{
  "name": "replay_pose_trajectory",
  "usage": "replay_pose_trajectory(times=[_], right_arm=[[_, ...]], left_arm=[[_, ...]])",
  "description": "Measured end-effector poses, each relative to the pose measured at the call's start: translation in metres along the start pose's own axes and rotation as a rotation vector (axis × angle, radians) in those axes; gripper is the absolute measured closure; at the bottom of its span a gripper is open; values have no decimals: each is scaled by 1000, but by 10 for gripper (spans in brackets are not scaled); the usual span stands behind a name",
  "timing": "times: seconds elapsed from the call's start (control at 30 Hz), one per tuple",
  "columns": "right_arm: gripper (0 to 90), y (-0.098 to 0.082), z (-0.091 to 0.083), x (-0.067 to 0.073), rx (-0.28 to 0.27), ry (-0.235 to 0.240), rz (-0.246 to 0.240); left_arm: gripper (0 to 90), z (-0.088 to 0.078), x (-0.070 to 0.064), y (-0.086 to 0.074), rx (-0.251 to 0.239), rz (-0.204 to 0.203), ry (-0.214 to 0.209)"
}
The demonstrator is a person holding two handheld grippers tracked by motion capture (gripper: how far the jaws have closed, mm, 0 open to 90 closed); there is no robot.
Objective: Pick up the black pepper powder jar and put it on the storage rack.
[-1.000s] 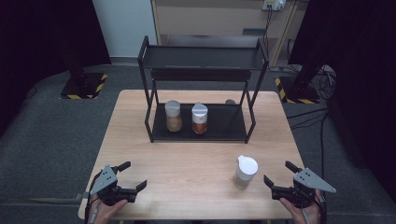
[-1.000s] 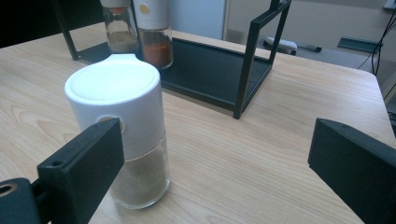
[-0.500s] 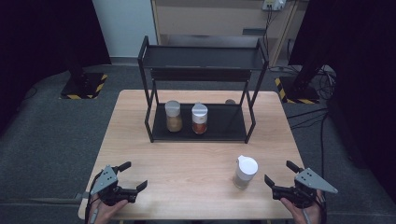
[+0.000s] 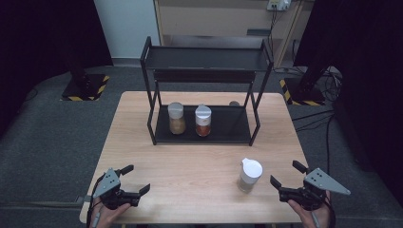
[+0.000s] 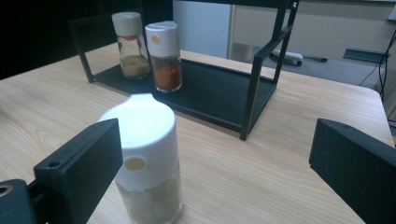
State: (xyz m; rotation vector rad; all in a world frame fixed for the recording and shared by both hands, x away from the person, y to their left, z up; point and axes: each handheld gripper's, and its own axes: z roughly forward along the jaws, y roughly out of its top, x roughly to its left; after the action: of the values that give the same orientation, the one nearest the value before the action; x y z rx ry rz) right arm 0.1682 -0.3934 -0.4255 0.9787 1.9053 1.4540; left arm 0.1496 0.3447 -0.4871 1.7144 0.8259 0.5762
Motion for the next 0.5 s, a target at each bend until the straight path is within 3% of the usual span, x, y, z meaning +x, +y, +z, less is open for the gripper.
replay_pose_trajectory(times=[0.5], right_arm=[[25,25,12,5,25,76,-39]], left_arm=[[16,0,0,0,1,1,0]])
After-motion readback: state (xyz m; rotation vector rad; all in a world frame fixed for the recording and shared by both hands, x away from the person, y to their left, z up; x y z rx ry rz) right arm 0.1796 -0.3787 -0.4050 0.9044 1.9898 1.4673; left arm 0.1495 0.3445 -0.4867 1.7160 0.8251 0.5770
